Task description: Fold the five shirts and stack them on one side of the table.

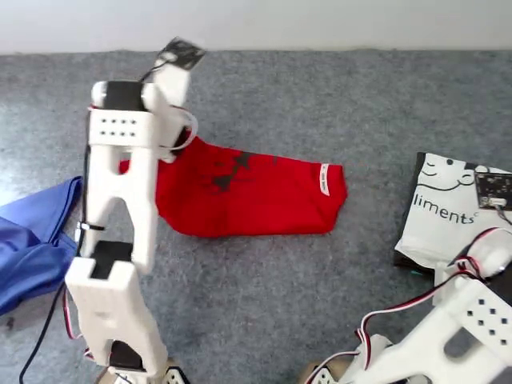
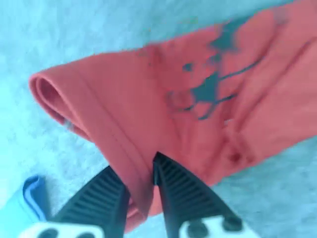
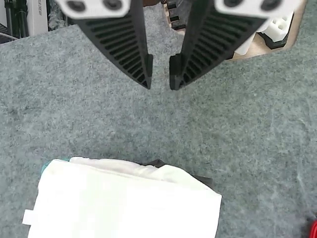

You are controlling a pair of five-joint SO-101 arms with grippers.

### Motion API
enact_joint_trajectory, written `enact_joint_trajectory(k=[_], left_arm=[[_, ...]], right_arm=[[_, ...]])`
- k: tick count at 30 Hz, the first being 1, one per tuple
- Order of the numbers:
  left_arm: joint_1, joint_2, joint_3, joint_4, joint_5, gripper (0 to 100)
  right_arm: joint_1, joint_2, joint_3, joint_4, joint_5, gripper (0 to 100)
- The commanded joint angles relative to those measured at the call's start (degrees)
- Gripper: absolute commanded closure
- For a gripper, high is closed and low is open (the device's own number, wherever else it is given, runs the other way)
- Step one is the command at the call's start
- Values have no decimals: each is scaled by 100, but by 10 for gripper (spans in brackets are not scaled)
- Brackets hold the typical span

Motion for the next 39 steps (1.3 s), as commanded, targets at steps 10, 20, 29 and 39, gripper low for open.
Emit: enact_joint_trajectory(k=[10,20,29,39], left_arm=[[1873,114,-57,-273,941,987],[2593,651,-66,-1046,1196,987],[2760,712,-31,-1609,1292,987],[2725,651,-66,-1723,1670,799]], right_arm=[[57,-145,-18,207,18,919],[57,-145,35,207,18,919],[57,-145,448,189,18,917],[48,-145,440,198,18,917]])
